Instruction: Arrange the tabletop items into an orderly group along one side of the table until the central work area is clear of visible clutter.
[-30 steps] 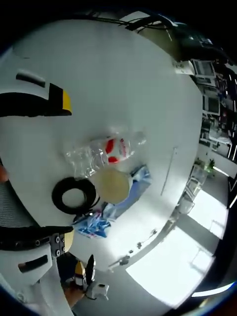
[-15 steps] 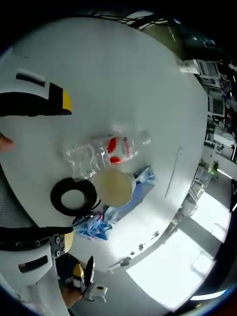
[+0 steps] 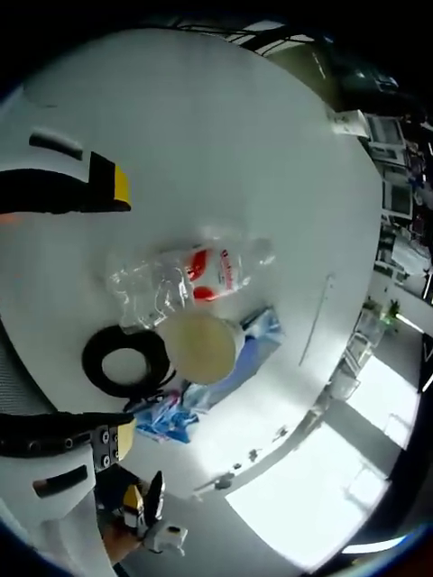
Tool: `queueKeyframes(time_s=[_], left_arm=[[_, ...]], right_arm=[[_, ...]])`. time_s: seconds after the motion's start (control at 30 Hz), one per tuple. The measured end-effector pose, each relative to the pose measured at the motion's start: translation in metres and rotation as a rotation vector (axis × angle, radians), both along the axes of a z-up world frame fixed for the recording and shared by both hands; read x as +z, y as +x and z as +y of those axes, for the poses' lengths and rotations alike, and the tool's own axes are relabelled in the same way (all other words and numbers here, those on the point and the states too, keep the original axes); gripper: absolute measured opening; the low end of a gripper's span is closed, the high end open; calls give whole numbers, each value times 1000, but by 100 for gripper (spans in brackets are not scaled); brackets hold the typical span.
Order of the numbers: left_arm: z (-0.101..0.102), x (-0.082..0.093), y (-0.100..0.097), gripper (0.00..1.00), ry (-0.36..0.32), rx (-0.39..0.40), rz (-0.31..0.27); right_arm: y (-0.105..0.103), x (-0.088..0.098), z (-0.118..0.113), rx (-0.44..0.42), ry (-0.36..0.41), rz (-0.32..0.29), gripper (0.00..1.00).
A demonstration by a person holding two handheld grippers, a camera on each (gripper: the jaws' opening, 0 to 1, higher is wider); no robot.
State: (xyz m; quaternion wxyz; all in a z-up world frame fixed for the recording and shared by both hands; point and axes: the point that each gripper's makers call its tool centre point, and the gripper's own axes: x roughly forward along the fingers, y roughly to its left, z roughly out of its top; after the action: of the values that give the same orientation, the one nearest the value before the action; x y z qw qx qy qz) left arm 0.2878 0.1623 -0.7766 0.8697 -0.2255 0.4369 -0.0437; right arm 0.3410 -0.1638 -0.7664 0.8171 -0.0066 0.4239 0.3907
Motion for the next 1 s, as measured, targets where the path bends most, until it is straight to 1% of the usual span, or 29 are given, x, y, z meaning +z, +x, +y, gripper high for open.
queueKeyframes(time_s=[0.2,0.3,0.53,0.7,0.9,1.0], left_arm=[[-1,-3,5,86,-2,0,5],[2,-3,9,87,19,11,-5],[0,-9,12,87,35,7,12],[2,-11,15,88,35,33,10],[3,-17,18,88,46,45,24],[2,-18,21,88,45,65,14]], right_arm=[[-1,-2,-7,-18,-2,4,76],[-3,-2,-9,-24,-3,6,76],[-5,-4,-11,-31,-5,11,76],[-6,-5,-11,-32,-5,14,76],[-7,-6,-12,-32,-5,17,76],[-7,-8,-11,-30,-5,21,75]])
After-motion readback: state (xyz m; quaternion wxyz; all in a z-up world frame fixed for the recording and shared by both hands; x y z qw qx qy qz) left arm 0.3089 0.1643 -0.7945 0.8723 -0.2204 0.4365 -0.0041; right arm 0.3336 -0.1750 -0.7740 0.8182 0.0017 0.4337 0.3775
